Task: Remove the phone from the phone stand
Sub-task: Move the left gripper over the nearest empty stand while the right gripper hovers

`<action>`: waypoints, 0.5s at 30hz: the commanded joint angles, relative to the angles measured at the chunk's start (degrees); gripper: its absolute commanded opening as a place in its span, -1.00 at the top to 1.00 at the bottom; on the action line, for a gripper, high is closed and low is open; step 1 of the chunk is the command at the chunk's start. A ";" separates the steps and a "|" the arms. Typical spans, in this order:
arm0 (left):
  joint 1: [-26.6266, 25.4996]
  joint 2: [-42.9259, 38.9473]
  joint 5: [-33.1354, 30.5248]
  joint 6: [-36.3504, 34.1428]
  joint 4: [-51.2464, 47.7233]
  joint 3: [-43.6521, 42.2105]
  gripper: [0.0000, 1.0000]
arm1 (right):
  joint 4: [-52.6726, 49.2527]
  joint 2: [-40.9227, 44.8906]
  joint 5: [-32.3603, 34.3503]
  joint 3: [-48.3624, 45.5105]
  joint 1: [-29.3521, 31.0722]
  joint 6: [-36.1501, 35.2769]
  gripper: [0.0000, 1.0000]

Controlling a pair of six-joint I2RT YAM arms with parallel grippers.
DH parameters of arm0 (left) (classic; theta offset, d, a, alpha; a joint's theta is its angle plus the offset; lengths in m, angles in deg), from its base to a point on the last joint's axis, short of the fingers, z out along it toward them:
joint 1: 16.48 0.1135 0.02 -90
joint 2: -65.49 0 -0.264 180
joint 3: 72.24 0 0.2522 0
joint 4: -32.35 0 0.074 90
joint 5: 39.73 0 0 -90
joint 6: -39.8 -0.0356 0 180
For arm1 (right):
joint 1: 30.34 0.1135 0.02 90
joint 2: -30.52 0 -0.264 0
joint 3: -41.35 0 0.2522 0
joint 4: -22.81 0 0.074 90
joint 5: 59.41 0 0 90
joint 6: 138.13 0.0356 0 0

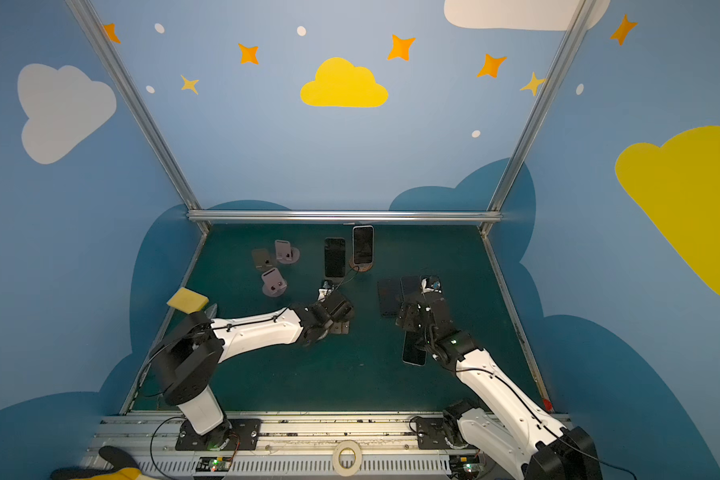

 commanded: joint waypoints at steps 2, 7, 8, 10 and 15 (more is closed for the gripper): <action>-0.11 0.52 -6.03 -0.90 5.69 -0.01 -0.65 | 0.95 1.83 -0.04 -1.70 -0.14 -2.56 -0.72; 0.33 3.98 -7.01 -2.89 8.31 0.88 -0.56 | 1.43 3.23 0.33 -2.56 -0.21 -3.44 -0.72; 0.42 4.48 -6.68 -3.25 8.88 0.82 -0.48 | 1.33 3.46 0.49 -2.48 -0.21 -3.68 -0.72; 0.42 4.52 -6.67 -3.54 9.72 0.54 -0.32 | 1.15 3.59 0.62 -2.32 -0.21 -3.98 -0.72; 0.16 -0.72 -7.81 -4.66 9.48 -1.40 -0.20 | 1.06 4.60 0.91 -2.77 -0.26 -3.68 -0.72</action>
